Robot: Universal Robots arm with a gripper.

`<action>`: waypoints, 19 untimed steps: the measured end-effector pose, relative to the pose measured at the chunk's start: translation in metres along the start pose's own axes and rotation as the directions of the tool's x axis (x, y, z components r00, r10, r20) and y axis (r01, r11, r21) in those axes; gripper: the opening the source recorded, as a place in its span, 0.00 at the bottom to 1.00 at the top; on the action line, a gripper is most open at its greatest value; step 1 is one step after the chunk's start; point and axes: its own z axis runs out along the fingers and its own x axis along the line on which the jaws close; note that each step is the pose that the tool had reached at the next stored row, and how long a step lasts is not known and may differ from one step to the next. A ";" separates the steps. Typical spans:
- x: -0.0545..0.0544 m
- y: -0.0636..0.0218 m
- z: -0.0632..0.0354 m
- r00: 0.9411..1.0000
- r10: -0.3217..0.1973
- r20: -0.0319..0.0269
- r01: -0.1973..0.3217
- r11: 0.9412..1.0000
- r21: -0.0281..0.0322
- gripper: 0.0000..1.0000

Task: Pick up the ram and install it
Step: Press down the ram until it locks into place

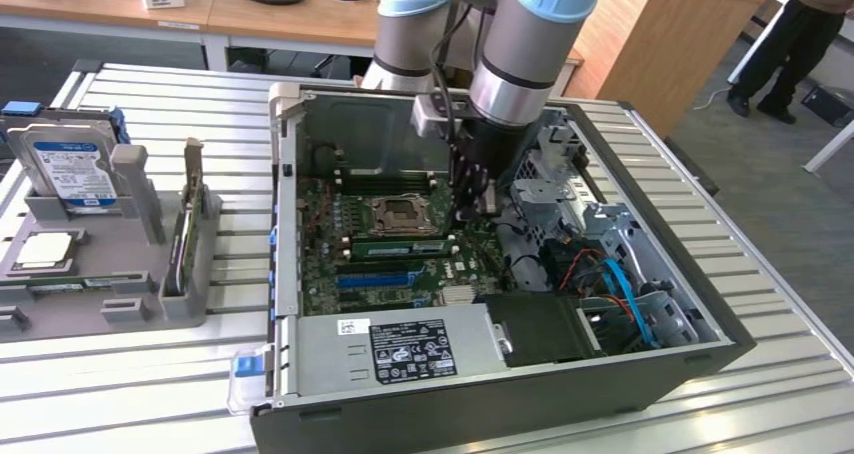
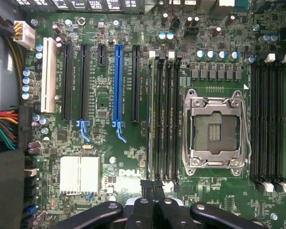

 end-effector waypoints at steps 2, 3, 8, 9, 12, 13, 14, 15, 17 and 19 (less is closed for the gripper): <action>0.000 -0.0001 0.0018 1.000 0.000 0.000 0.000 1.000 0.000 0.11; 0.000 -0.0001 0.0027 1.000 0.000 0.000 0.000 1.000 0.000 0.11; 0.000 -0.0002 0.0069 1.000 0.000 0.000 0.000 1.000 0.000 0.11; 0.000 -0.0003 0.0078 1.000 0.000 0.000 0.000 1.000 0.000 0.11; 0.000 -0.0003 0.0100 1.000 0.000 0.000 0.000 1.000 0.000 0.11; 0.000 -0.0004 0.0107 1.000 0.000 0.000 0.000 1.000 0.000 0.11; 0.000 -0.0004 0.0113 1.000 0.000 0.000 0.000 1.000 0.000 0.11; 0.000 -0.0004 0.0120 1.000 0.000 0.000 0.000 1.000 0.000 0.11; 0.000 -0.0004 0.0133 1.000 0.000 0.000 0.000 1.000 0.001 0.11; 0.000 -0.0005 0.0144 1.000 0.000 0.000 0.000 1.000 0.001 0.11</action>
